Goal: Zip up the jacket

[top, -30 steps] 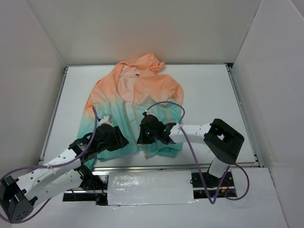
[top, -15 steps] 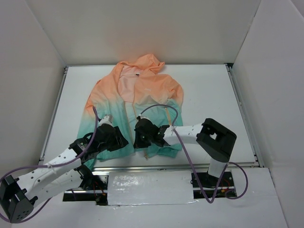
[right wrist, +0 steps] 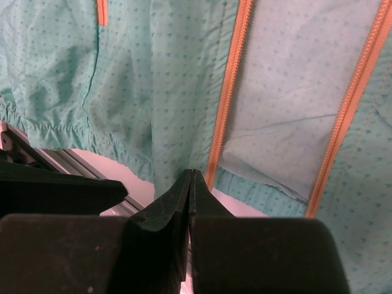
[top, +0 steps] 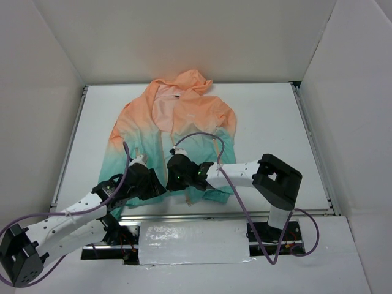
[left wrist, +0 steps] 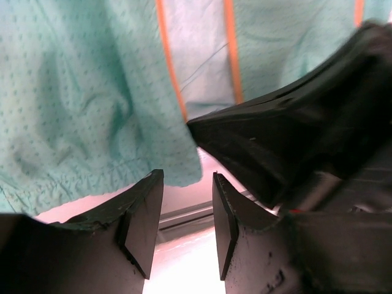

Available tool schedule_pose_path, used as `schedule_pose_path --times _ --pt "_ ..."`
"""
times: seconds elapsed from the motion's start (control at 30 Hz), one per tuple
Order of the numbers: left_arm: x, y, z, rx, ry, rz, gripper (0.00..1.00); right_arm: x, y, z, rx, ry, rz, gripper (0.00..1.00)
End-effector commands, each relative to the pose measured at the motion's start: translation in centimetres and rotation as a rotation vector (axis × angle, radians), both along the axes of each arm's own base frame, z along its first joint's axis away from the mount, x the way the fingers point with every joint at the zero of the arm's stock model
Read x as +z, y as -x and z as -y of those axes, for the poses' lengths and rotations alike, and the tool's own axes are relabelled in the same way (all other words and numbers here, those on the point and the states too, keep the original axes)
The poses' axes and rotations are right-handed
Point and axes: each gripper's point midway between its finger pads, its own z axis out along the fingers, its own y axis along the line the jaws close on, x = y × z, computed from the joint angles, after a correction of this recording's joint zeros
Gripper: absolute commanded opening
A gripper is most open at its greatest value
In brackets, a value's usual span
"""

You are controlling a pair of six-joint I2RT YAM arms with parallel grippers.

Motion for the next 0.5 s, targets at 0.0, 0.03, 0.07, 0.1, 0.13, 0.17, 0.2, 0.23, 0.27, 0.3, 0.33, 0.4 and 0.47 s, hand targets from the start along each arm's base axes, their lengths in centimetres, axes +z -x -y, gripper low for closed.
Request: schedule_pose_path --times 0.0,0.03,0.07,0.1,0.13,0.17,0.2,0.23,0.27,0.3,0.33,0.4,0.47 --pt "-0.3 0.4 0.6 0.002 0.044 -0.021 0.49 0.7 0.0 -0.9 0.006 -0.044 0.014 0.02" --pt "-0.7 0.6 0.4 0.005 0.037 -0.031 0.49 0.7 0.1 -1.0 0.012 -0.05 0.011 0.02" --pt "-1.0 0.7 0.3 0.009 0.033 -0.036 0.49 0.6 0.1 -0.9 0.012 -0.048 0.009 0.02" --pt "-1.1 0.7 0.2 0.012 0.033 -0.037 0.49 0.6 0.1 -1.0 0.015 -0.05 0.008 0.02" --pt "-1.5 1.0 0.2 0.006 0.034 -0.047 0.49 0.8 0.3 -1.2 0.025 -0.068 0.007 0.02" --pt "-1.5 1.0 0.3 0.006 0.041 -0.045 0.5 0.8 0.2 -1.2 0.024 -0.075 0.009 0.01" --pt "-1.4 0.9 0.4 0.006 0.054 -0.038 0.5 0.8 0.2 -1.3 0.027 -0.077 0.012 0.01" --pt "-1.3 0.9 0.5 0.005 0.062 -0.037 0.52 0.9 0.5 -1.5 0.038 -0.087 0.005 0.01" --pt "-1.1 0.8 0.7 0.005 0.074 -0.029 0.55 0.9 0.6 -1.5 0.044 -0.09 0.0 0.0" --pt "-0.8 0.6 0.8 0.005 0.084 -0.017 0.57 0.9 0.6 -1.4 0.047 -0.088 0.0 0.0" --pt "-0.7 0.6 0.9 0.005 0.087 -0.014 0.58 0.9 0.7 -1.5 0.048 -0.092 0.002 0.0" --pt "-0.6 0.4 0.9 0.007 0.086 -0.009 0.6 1.1 0.8 -1.5 0.054 -0.103 0.001 0.0" --pt "-0.6 0.3 1.0 0.005 0.079 -0.01 0.6 1.2 0.8 -1.6 0.061 -0.108 0.002 0.0"
